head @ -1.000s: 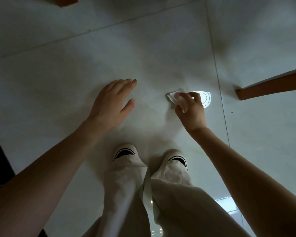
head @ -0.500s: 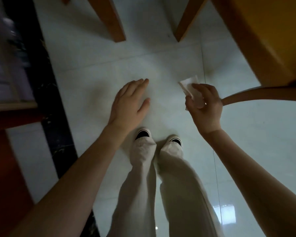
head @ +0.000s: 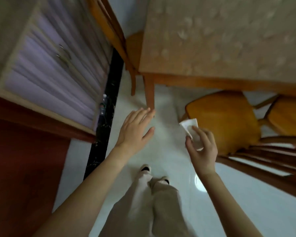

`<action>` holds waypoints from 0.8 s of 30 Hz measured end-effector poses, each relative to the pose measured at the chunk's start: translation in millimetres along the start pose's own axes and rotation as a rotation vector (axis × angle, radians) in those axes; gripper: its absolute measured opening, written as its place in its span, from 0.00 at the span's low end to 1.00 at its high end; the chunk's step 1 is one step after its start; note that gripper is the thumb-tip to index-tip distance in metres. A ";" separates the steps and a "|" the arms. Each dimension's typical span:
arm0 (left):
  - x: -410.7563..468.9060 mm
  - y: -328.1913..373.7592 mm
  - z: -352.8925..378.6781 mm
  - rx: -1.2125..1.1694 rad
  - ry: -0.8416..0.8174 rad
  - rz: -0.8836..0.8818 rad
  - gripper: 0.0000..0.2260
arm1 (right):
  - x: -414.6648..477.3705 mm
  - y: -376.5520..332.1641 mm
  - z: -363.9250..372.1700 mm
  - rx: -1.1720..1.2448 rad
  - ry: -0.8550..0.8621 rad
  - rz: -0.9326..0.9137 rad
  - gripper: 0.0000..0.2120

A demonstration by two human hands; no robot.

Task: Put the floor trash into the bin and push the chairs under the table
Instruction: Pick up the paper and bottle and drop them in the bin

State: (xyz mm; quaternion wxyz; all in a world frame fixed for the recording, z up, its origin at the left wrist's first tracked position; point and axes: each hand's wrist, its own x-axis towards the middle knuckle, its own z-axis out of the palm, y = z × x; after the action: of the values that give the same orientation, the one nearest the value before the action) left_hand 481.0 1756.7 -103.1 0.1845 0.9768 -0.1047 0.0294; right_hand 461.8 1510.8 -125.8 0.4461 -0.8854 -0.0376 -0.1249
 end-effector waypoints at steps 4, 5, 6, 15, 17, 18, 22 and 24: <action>-30.8 27.2 -59.7 -0.003 0.113 -0.035 0.24 | 2.7 -41.9 -37.4 0.026 -0.031 -0.130 0.15; -38.7 31.0 -67.7 -0.002 0.130 -0.053 0.24 | 2.9 -47.6 -43.1 0.026 -0.047 -0.164 0.15; -46.9 33.4 -74.0 0.005 0.140 -0.074 0.24 | 3.7 -51.9 -47.0 0.030 -0.064 -0.192 0.16; -109.6 8.8 -75.5 0.024 0.133 -0.256 0.24 | 11.4 -78.5 -24.1 0.082 -0.240 -0.299 0.19; -112.1 -1.8 -79.4 0.009 0.161 -0.291 0.24 | 18.9 -85.9 -10.0 0.100 -0.263 -0.288 0.18; -111.9 -7.6 -82.0 -0.001 0.171 -0.311 0.24 | 24.1 -90.2 -2.4 0.104 -0.278 -0.297 0.18; -108.4 -45.0 -93.4 -0.006 0.213 -0.361 0.24 | 48.9 -111.0 38.4 0.114 -0.345 -0.323 0.18; -102.8 -74.2 -98.8 -0.020 0.226 -0.382 0.23 | 63.0 -121.3 66.3 0.114 -0.370 -0.311 0.18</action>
State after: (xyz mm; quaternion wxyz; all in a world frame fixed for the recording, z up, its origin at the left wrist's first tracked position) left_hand 394.7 1880.3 -47.3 0.2070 0.9675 0.1035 0.1022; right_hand 513.6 1633.6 -52.9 0.4564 -0.8501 -0.2613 -0.0254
